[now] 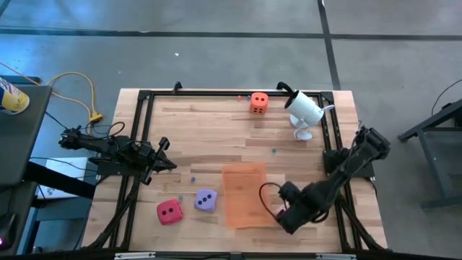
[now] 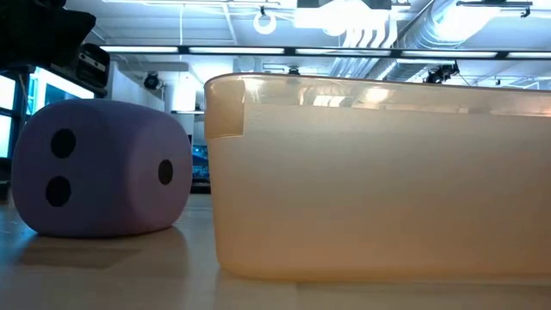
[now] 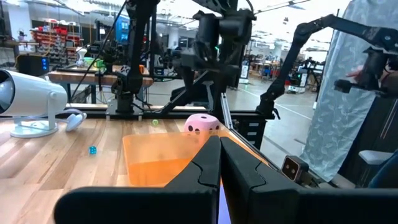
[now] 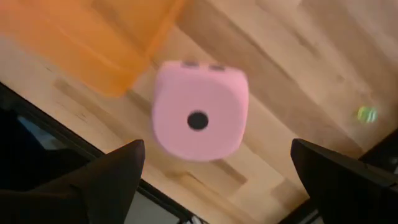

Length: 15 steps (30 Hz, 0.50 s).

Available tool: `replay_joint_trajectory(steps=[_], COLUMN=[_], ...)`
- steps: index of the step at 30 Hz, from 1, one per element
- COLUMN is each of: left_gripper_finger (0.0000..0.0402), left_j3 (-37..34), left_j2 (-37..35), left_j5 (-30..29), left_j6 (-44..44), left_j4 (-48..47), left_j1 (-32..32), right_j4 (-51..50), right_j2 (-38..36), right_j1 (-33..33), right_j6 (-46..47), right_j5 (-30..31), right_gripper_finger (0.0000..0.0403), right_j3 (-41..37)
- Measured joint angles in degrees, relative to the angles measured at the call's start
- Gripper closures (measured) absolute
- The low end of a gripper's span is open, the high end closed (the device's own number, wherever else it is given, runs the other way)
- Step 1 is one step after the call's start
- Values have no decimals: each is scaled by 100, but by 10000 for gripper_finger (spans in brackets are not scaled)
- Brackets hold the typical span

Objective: Pick & Place Dice
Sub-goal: Put the large pink dice into the orange bin

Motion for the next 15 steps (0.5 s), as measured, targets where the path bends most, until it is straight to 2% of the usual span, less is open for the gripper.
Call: replay_joint_trajectory(steps=[15], left_gripper_finger=[401], left_j3=[0], left_j2=[0], left_j5=[0], left_j6=[0], left_j4=[-1], left_j1=[-2], right_j4=[105], right_j2=[514], right_j1=[-152], right_j6=[-221], right_j5=[50], right_gripper_finger=[9], right_j3=[-74])
